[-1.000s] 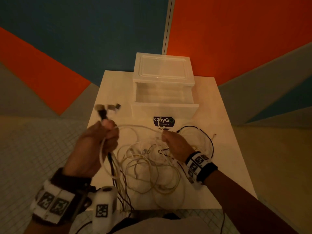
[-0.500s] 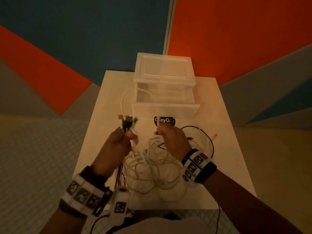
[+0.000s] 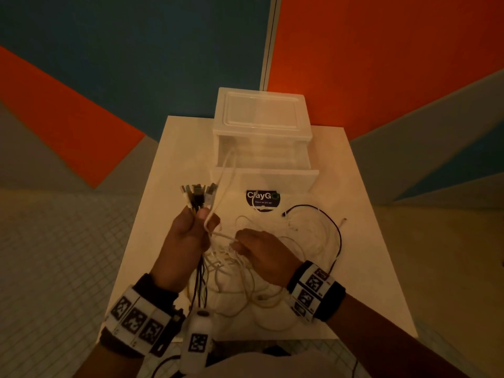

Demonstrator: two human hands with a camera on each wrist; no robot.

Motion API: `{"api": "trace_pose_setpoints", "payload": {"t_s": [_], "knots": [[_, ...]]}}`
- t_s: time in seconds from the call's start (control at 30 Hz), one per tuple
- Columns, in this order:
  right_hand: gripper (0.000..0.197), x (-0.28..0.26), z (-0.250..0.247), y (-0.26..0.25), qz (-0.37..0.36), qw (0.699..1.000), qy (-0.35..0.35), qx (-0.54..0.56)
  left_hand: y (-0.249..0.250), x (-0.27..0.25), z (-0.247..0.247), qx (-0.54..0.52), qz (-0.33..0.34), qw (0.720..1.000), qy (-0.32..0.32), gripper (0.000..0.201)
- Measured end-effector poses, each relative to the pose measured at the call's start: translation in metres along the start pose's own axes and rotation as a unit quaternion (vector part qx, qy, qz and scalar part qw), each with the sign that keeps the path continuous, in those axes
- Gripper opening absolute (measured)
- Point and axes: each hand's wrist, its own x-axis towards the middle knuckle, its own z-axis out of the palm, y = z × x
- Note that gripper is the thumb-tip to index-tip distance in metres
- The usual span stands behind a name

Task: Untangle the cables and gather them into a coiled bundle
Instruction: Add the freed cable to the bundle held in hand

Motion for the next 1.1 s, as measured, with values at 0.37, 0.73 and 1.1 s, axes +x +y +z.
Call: {"api": "trace_pose_setpoints", "payload": {"t_s": [0.37, 0.73, 1.1], "knots": [[0.036, -0.148, -0.028, 0.033, 0.159, 0.973, -0.024, 0.166, 0.005, 0.006, -0.054, -0.009, 0.054, 0.998, 0.013, 0.027], [0.022, -0.184, -0.052, 0.010, 0.318, 0.646, 0.014, 0.693, -0.001, 0.009, -0.052, -0.012, 0.035, 0.999, -0.001, 0.025], [0.014, -0.072, -0.064, -0.025, 0.174, 0.678, 0.027, 0.714, -0.002, 0.003, -0.039, -0.009, 0.025, 0.999, -0.023, 0.023]]}}
